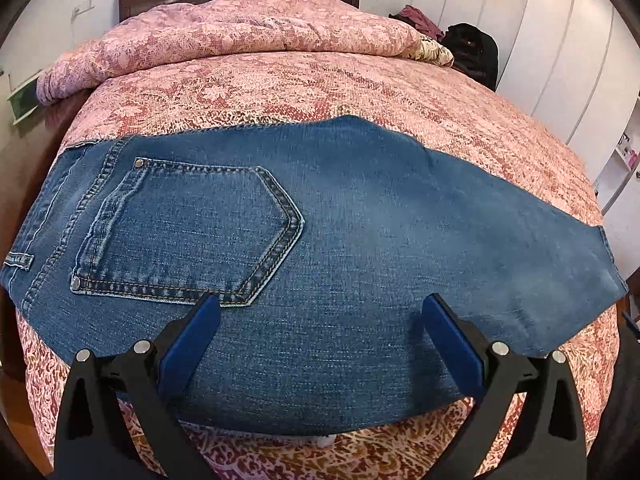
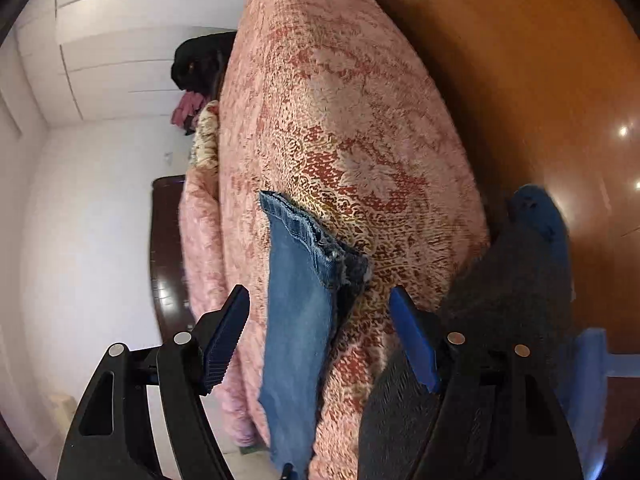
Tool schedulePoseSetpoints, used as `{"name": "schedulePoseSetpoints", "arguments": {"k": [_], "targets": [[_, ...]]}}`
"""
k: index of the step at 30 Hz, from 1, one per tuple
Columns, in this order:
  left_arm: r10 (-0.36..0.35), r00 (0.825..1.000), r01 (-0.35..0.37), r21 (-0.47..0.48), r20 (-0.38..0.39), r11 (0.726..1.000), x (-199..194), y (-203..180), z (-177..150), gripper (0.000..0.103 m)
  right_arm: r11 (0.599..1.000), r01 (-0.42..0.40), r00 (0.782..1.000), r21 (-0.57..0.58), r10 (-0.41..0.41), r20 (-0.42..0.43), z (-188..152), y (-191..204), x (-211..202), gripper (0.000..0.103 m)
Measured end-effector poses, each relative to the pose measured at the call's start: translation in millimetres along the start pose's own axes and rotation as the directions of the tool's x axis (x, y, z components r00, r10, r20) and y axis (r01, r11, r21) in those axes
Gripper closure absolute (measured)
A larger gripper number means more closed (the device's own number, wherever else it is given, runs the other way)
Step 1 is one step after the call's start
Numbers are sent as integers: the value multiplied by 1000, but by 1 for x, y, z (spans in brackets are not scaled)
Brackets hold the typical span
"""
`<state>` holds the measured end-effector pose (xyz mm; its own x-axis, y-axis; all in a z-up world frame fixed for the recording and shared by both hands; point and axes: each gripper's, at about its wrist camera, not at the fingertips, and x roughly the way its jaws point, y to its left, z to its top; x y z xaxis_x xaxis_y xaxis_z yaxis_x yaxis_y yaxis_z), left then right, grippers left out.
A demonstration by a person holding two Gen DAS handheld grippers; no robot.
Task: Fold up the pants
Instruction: 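Grasp the frayed leg cuff with the right tool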
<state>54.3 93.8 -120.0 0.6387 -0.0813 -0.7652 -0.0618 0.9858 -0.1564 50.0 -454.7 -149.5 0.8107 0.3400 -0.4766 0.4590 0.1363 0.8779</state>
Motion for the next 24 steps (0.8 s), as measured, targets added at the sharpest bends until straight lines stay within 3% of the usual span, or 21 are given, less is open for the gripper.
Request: {"name": "schedulePoseSetpoints", "arguments": {"k": [6,12,14,16,18,21,24], "targets": [[32,999,-32,30,-9,999,1,-5,-4,2,999,-13,1000,37,14,-11,18,-10,10,31],[29,1000,-29,28,-9,999,5,-7,-1,2,999,33,998,-20,-34,-49,18,-3,21,34],[30,1000,-29,29,-9,999,5,-7,-1,2,999,30,998,-19,-31,-51,18,-4,23,39],[29,1000,-29,29,-9,999,5,-7,-1,2,1000,22,998,-15,-23,-55,19,-6,24,54],[29,1000,-29,28,-9,999,5,-7,-1,2,1000,10,999,-3,-10,-47,21,-8,24,55],[30,1000,-30,29,-9,999,5,-7,-1,2,1000,-1,999,23,2,-35,22,-13,21,78],[29,1000,-29,28,-9,999,5,-7,-1,2,998,11,1000,-67,-12,-8,18,3,16,80]]}}
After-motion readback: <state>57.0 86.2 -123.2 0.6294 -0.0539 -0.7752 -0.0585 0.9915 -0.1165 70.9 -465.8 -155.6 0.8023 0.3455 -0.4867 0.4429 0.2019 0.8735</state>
